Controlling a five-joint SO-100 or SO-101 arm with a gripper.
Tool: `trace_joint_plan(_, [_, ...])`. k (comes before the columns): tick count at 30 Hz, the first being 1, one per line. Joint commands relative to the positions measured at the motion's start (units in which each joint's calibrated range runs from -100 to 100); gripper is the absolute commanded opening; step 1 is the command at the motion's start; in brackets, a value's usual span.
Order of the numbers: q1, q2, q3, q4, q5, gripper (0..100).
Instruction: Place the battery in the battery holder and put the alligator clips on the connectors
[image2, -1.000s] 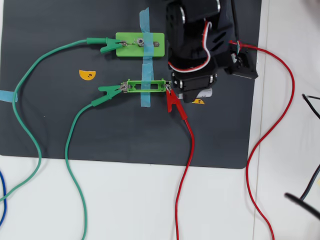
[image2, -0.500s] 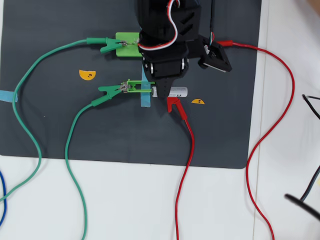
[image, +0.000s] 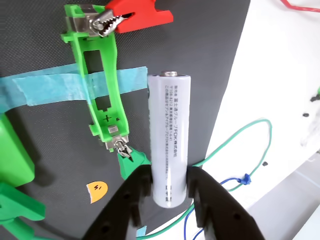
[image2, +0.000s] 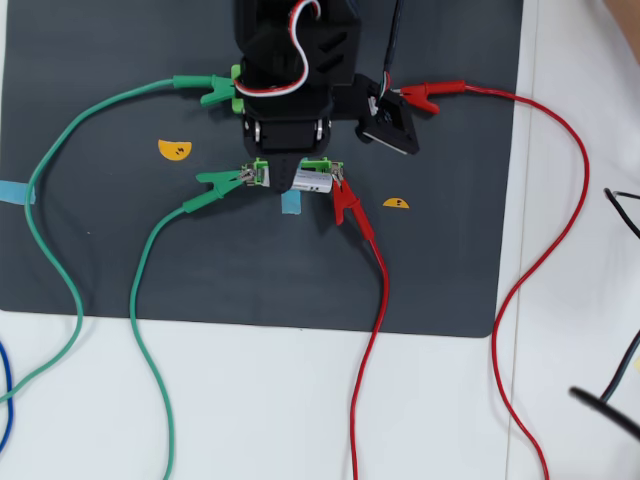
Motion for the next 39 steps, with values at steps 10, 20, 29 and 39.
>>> trace_joint_plan(10, [0.0,5.6,-0.7,-2.9,0.2,1])
trace_joint_plan(20, [0.0,6.5,-0.7,-3.9,1.6,1])
trace_joint_plan(29, [-0.6,6.6,-0.7,-3.9,1.7,1])
trace_joint_plan(39, [-2.4,6.7,0.1,-3.9,2.5,1])
